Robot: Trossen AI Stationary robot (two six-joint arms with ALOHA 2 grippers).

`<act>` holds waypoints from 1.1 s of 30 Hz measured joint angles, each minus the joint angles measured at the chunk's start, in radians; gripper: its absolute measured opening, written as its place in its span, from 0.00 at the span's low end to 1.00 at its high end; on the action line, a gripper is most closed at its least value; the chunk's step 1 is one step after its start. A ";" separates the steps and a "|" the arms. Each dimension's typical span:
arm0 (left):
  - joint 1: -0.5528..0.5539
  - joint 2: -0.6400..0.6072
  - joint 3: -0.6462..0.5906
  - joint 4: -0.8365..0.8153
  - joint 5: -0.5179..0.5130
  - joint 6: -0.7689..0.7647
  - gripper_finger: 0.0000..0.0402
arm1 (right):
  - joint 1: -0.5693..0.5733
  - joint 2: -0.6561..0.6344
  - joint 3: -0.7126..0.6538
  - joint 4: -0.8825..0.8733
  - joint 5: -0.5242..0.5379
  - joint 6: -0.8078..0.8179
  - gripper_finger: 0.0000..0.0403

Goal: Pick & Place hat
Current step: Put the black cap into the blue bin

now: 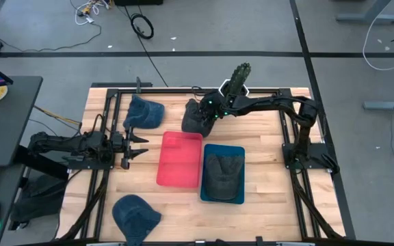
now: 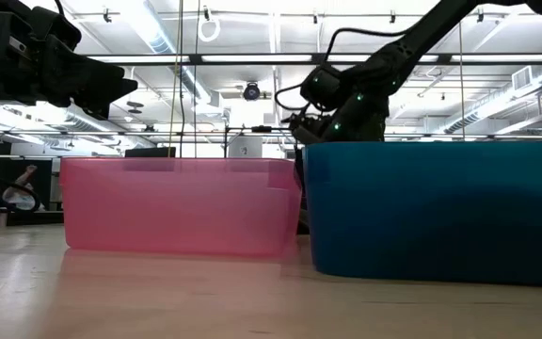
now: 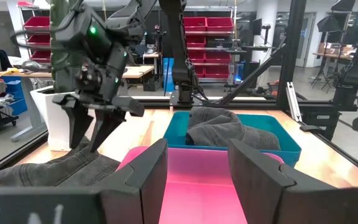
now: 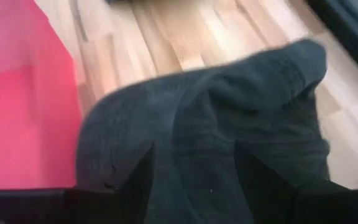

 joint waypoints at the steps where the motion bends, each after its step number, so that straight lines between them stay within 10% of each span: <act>1: 0.000 0.000 0.000 0.000 0.000 0.000 0.43 | -0.002 0.008 0.000 -0.002 0.000 0.000 0.56; 10: 0.000 0.000 0.000 0.000 0.000 0.000 0.43 | -0.014 0.057 0.000 0.021 -0.006 0.004 0.50; 19: 0.000 0.000 0.000 0.000 0.000 0.000 0.43 | -0.039 0.059 0.000 0.061 -0.052 0.000 0.05; 33: 0.000 0.000 0.000 0.000 0.000 0.000 0.43 | 0.012 -0.036 0.163 0.050 -0.049 -0.097 0.01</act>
